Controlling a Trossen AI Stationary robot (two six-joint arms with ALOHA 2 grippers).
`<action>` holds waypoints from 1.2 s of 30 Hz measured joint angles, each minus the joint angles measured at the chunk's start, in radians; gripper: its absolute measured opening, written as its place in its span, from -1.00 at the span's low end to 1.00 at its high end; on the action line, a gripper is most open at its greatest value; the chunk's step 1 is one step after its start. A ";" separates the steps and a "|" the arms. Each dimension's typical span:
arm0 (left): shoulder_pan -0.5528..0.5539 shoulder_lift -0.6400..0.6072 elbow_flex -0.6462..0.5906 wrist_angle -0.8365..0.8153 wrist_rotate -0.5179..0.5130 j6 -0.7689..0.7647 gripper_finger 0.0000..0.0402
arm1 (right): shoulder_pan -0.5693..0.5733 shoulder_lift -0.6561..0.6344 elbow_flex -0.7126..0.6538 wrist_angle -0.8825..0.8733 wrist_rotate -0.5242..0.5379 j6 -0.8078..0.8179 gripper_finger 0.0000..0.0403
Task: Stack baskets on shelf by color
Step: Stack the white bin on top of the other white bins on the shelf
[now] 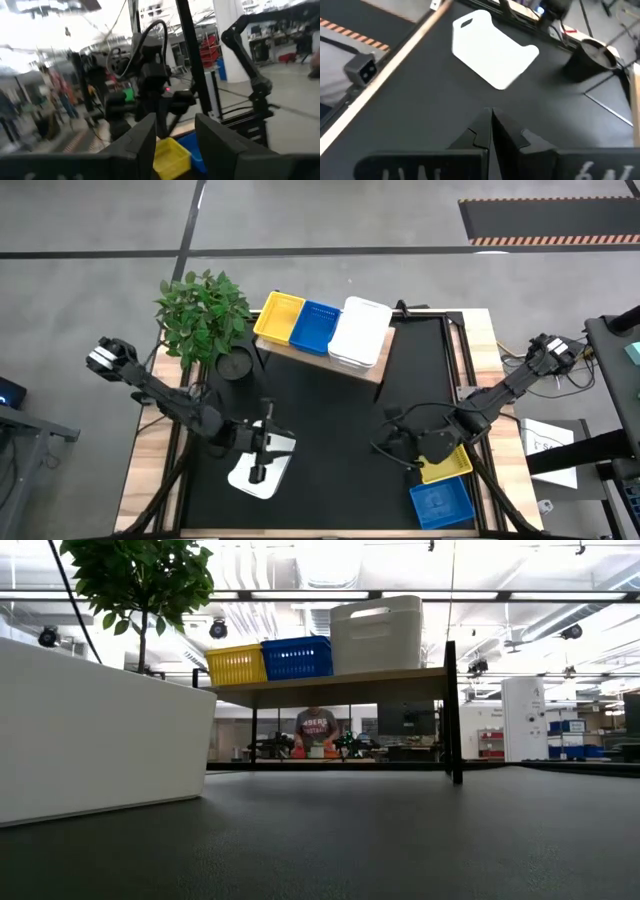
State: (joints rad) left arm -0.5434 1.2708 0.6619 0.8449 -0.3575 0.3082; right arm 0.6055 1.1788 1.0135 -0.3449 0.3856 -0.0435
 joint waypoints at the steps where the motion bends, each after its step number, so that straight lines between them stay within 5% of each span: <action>1: 0.000 0.012 0.006 0.000 0.000 -0.037 -0.40 | 0.006 -0.013 -0.025 0.025 -0.002 -0.009 -0.96; 9: 0.001 0.064 0.015 0.004 -0.005 -0.171 -0.40 | -0.007 -0.110 -0.238 0.404 -0.169 -0.265 -0.96; 14: 0.001 0.091 0.039 0.010 -0.030 -0.173 -0.40 | -0.117 -0.136 -0.351 0.636 -0.315 -0.353 -0.96; 25: 0.000 0.230 0.184 -0.047 -0.049 -0.226 -0.40 | -0.397 -0.274 -0.479 0.640 -0.587 -0.330 -0.96; 36: -0.001 0.344 0.379 -0.339 -0.096 -0.431 -0.40 | -0.403 -0.494 -0.580 0.583 -0.598 -0.281 -0.96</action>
State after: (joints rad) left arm -0.5440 1.6149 1.0412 0.5060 -0.4540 -0.1223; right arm 0.2024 0.6845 0.4338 0.2382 -0.2119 -0.3242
